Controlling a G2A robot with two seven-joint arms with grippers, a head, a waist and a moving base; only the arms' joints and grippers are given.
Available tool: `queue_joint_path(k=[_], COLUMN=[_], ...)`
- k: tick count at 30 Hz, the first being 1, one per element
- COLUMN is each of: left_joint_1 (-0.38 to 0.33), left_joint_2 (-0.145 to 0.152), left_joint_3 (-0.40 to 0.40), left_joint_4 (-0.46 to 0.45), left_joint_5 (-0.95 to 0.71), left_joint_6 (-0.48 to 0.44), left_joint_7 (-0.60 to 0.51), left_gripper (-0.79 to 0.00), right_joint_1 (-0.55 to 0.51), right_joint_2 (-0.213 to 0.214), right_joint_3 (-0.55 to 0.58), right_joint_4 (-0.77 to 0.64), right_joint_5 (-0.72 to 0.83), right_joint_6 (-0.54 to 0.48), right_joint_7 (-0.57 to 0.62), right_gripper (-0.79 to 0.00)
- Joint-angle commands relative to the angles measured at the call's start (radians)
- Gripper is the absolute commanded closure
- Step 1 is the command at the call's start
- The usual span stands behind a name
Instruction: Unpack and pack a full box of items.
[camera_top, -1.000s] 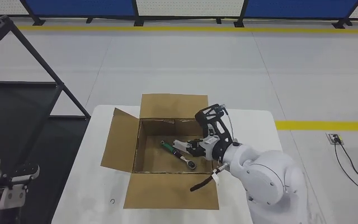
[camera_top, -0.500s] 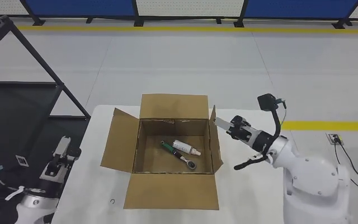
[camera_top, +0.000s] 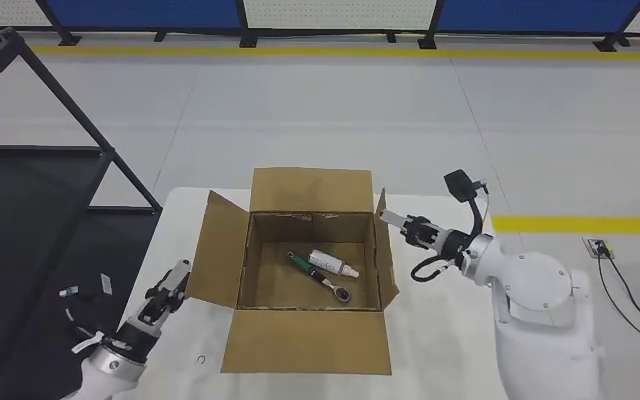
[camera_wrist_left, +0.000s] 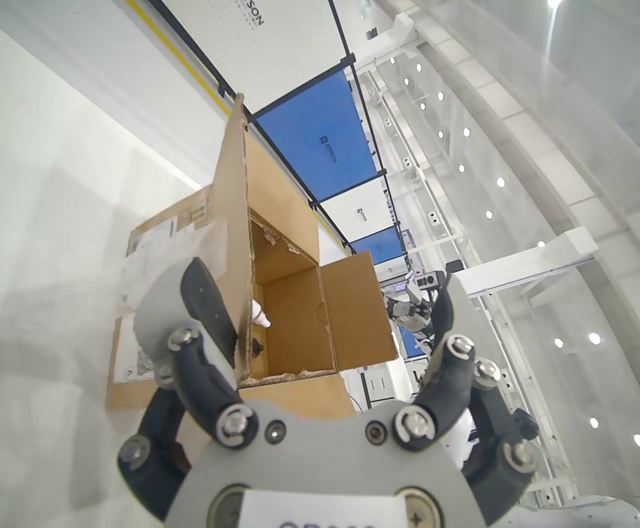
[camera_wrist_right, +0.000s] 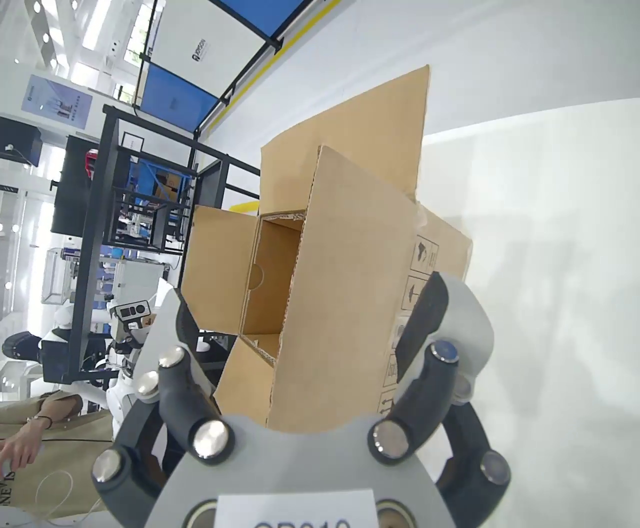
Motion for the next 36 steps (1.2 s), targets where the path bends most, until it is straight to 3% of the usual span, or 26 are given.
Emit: queue_joint_path(k=[1, 9, 16, 25, 36], left_joint_1=[0.004, 0.002, -0.046, -0.106, -0.131], left_joint_2=[0.0, 0.001, 0.0, -0.001, 0.0], left_joint_3=[0.012, 0.093, 0.208, 0.314, 0.367], left_joint_4=[-0.011, -0.059, -0.034, 0.014, 0.054], left_joint_5=[0.002, 0.041, 0.132, 0.203, 0.243], left_joint_6=[0.0, 0.016, 0.047, 0.086, 0.107], left_joint_7=[0.004, 0.003, 0.009, 0.011, 0.02], left_gripper=[-0.785, -0.785, -0.785, -0.785, -0.785], right_joint_1=[0.013, 0.071, 0.122, 0.146, 0.179], right_joint_2=[0.002, 0.009, 0.009, 0.013, 0.02], right_joint_3=[-0.011, -0.068, -0.13, -0.2, -0.268], right_joint_4=[0.023, 0.116, 0.234, 0.364, 0.459], right_joint_5=[0.025, 0.182, 0.312, 0.338, 0.343], right_joint_6=[-0.013, -0.078, -0.107, -0.131, -0.16], right_joint_7=[0.001, 0.029, 0.012, -0.045, -0.079], right_gripper=[-0.785, -0.785, -0.785, -0.785, -0.785])
